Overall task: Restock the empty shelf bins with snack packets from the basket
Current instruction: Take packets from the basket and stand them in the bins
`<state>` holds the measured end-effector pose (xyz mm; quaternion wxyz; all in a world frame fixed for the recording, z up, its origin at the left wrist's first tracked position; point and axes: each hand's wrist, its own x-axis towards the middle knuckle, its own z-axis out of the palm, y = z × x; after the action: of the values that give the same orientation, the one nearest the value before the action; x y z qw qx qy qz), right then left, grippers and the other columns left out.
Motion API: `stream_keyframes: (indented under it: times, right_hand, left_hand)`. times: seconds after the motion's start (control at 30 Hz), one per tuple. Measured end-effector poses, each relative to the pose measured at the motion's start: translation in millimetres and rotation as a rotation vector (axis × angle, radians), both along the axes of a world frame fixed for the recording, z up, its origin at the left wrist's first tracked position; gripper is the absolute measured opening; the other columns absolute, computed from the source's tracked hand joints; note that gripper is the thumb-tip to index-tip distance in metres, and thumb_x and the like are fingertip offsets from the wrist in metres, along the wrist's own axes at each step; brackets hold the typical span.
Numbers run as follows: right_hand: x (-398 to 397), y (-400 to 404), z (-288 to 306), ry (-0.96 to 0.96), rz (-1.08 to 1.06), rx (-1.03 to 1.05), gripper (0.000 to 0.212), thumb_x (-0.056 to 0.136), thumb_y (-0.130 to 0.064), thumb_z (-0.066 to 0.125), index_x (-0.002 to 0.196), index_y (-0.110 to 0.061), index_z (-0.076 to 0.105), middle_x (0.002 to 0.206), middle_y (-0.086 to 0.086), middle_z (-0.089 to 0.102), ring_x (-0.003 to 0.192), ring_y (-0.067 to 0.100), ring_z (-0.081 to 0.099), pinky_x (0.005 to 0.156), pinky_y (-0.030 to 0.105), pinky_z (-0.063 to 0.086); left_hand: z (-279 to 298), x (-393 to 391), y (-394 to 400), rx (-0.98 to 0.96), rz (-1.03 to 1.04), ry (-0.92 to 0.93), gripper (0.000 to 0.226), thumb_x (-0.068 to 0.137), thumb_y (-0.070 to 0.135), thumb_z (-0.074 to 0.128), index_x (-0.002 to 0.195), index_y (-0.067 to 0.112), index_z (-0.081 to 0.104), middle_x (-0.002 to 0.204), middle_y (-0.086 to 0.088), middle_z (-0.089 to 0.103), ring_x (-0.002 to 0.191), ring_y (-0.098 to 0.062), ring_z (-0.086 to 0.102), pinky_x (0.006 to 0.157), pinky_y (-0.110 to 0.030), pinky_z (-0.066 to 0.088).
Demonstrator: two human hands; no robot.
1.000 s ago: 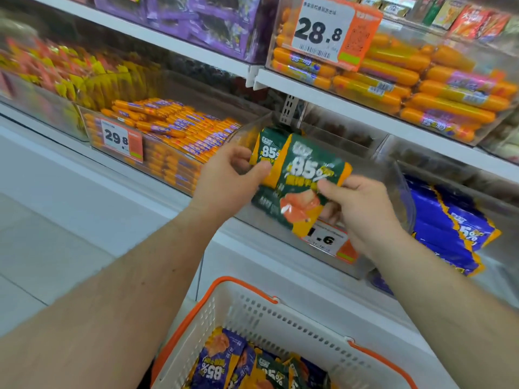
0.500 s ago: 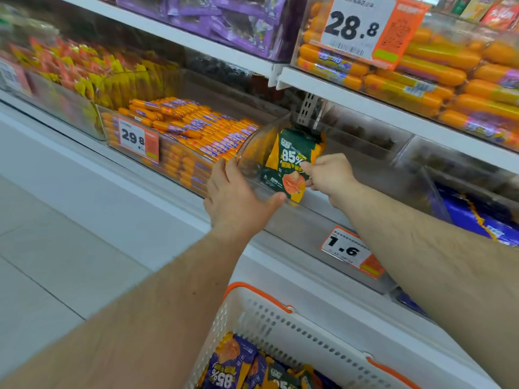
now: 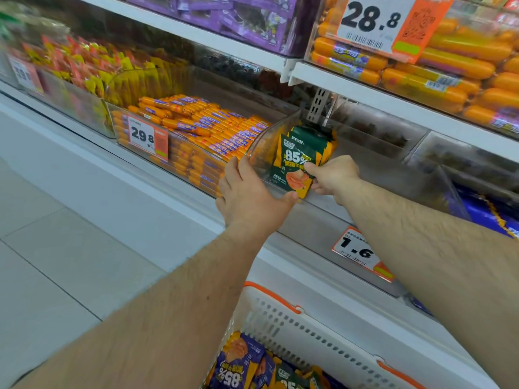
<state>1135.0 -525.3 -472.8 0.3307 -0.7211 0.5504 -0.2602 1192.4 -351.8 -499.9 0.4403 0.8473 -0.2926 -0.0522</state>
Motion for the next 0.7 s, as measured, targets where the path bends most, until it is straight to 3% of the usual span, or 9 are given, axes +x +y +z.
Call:
stream_keyframes:
  times: [0.1, 0.27, 0.47, 0.7]
  right_hand:
    - [-1.0, 2.0, 0.5, 0.008, -0.004, 0.004, 0.033, 0.081, -0.038, 0.078, 0.083, -0.006, 0.069, 0.066, 0.007, 0.07, 0.061, 0.018, 0.071, 0.068, 0.036, 0.063]
    - [1.2, 2.2, 4.5, 0.023, 0.002, -0.009, 0.028, 0.093, -0.025, 0.067, 0.07, -0.011, 0.059, 0.067, 0.008, 0.069, 0.07, 0.022, 0.074, 0.075, 0.038, 0.062]
    - [-0.5, 0.6, 4.1, -0.025, -0.003, 0.08, 0.021, 0.097, -0.022, 0.062, 0.097, -0.001, 0.062, 0.07, 0.008, 0.067, 0.062, 0.016, 0.07, 0.067, 0.031, 0.061]
    - [-3.6, 1.4, 0.5, -0.011, -0.031, 0.084, 0.028, 0.089, -0.028, 0.072, 0.097, -0.002, 0.064, 0.074, 0.011, 0.071, 0.061, 0.018, 0.071, 0.056, 0.029, 0.059]
  left_hand:
    - [0.7, -0.2, 0.2, 0.002, 0.002, 0.002, 0.11, 0.072, 0.061, 0.074, 0.151, 0.017, 0.013, 0.16, 0.0, 0.007, 0.147, -0.024, 0.01, 0.114, -0.048, 0.02]
    - [2.7, -2.4, 0.1, 0.003, -0.004, 0.01, 0.108, 0.073, 0.06, 0.073, 0.152, 0.017, 0.012, 0.16, 0.0, 0.007, 0.147, -0.024, 0.011, 0.114, -0.048, 0.02]
    - [4.8, -4.0, 1.0, 0.015, -0.007, 0.021, 0.106, 0.075, 0.06, 0.072, 0.152, 0.018, 0.011, 0.16, 0.002, 0.006, 0.147, -0.023, 0.009, 0.115, -0.047, 0.018]
    - [7.2, -4.8, 1.8, 0.021, -0.012, 0.039, 0.105, 0.076, 0.059, 0.072, 0.152, 0.019, 0.012, 0.16, 0.002, 0.005, 0.147, -0.024, 0.008, 0.116, -0.048, 0.017]
